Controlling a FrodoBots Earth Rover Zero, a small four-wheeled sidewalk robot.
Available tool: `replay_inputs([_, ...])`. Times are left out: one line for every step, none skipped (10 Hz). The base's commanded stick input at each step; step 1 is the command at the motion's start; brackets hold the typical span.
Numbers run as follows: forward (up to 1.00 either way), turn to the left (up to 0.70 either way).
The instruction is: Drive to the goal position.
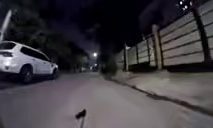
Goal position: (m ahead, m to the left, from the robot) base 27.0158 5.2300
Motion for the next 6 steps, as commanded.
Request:
replay_inputs([1.0, 0.0])
replay_inputs([1.0, 0.0])
replay_inputs([1.0, 0.0])
replay_inputs([1.0, 0.0])
replay_inputs([1.0, 0.0])
replay_inputs([1.0, 0.0])
